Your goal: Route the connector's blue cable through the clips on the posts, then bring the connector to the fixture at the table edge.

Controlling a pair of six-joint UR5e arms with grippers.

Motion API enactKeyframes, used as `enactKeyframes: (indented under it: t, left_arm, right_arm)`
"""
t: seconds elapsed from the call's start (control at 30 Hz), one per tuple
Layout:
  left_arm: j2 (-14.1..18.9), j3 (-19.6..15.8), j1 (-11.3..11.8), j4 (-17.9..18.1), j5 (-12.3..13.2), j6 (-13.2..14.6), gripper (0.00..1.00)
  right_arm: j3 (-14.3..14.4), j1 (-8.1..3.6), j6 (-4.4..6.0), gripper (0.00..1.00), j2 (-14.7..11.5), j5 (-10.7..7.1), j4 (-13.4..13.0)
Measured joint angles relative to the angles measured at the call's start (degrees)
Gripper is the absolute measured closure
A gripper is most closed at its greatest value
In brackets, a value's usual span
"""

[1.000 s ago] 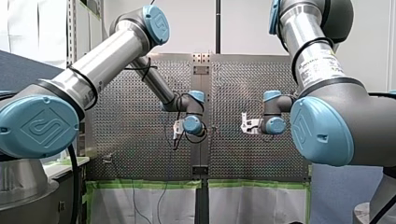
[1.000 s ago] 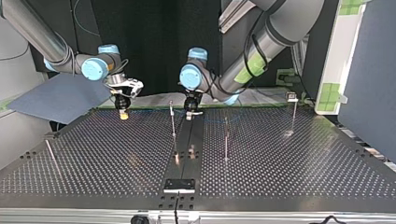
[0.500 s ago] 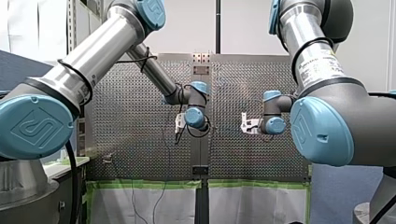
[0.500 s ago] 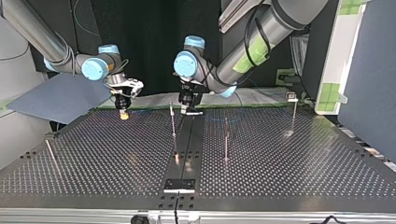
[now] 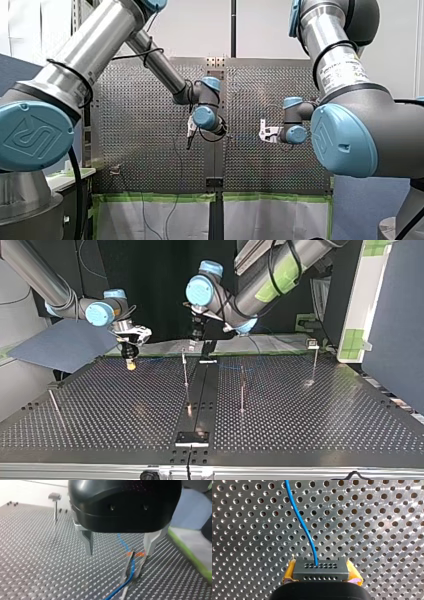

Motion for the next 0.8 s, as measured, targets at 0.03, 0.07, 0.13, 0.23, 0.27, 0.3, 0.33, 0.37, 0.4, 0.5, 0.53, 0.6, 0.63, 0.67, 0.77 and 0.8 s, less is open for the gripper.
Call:
enactKeyframes:
  t: [0.03,0.07,0.13,0.23,0.27,0.3,0.33,0.37,0.4,0.5,0.53,0.6,0.63,0.67,0.77,0.8]
  left_arm:
    - [0.21,-0.47,-0.28,-0.46,0.0,0.09,0.0]
    - [0.4,-1.08,-0.64,-1.02,-0.03,0.17,0.0]
    - [0.56,-2.07,-1.2,-1.46,-0.09,0.19,0.0]
    - [0.64,-3.74,-2.23,-1.35,-0.32,-0.07,0.0]
    - [0.64,-4.37,-2.6,-1.04,-0.5,-0.28,0.0]
    - [0.64,-4.83,-2.85,-0.77,-0.65,-0.46,0.0]
    - [0.65,-5.29,-3.1,-0.46,-0.81,-0.63,0.0]
    - [0.66,-5.76,-3.41,-0.05,-1.03,-0.82,0.0]
    - [0.66,-6.01,-3.62,0.29,-1.21,-0.95,0.0]
    - [0.67,-6.42,-4.26,1.72,-2.23,-1.71,0.0]
    - [0.67,-6.48,-4.42,2.16,-2.63,-2.04,0.0]
    - [0.66,-6.54,-4.81,3.27,-3.64,-2.72,0.0]
    - [0.65,-6.56,-4.95,3.69,-4.07,-2.92,0.0]
    - [0.65,-6.56,-5.09,4.13,-4.5,-3.07,0.0]
    - [0.64,-6.56,-5.38,5.62,-6.12,-3.57,0.0]
    - [0.63,-6.56,-5.41,5.98,-6.53,-3.72,0.0]
  right_arm:
    - [-0.07,-0.03,0.08,1.0,0.06,-0.05,-0.03]
    - [-0.16,-0.07,0.15,1.0,0.15,-0.1,-0.04]
    - [-0.4,-0.11,0.2,1.0,0.48,-0.19,0.01]
    - [-0.66,-0.04,0.05,1.0,1.25,-0.25,0.13]
    - [-0.71,0.01,-0.01,1.0,1.48,-0.26,0.11]
    - [-0.75,0.07,-0.1,1.0,1.73,-0.27,0.09]
    - [-0.77,0.13,-0.15,1.0,1.89,-0.3,0.06]
    - [-0.79,0.18,-0.19,1.0,2.01,-0.32,0.02]
    - [-0.8,0.25,-0.23,1.0,2.13,-0.38,-0.01]
    - [-0.81,0.4,-0.32,1.0,2.29,-0.63,-0.06]
    - [-0.82,0.44,-0.33,1.0,2.32,-0.68,-0.07]
    - [-0.84,0.56,-0.36,1.0,2.37,-0.75,-0.08]
    - [-0.85,0.61,-0.36,1.0,2.37,-0.77,-0.08]
    - [-0.85,0.65,-0.37,1.0,2.37,-0.78,-0.08]
    - [-0.84,0.8,-0.37,1.0,2.37,-0.8,0.0]
    - [-0.84,0.84,-0.37,1.0,2.38,-0.82,0.01]
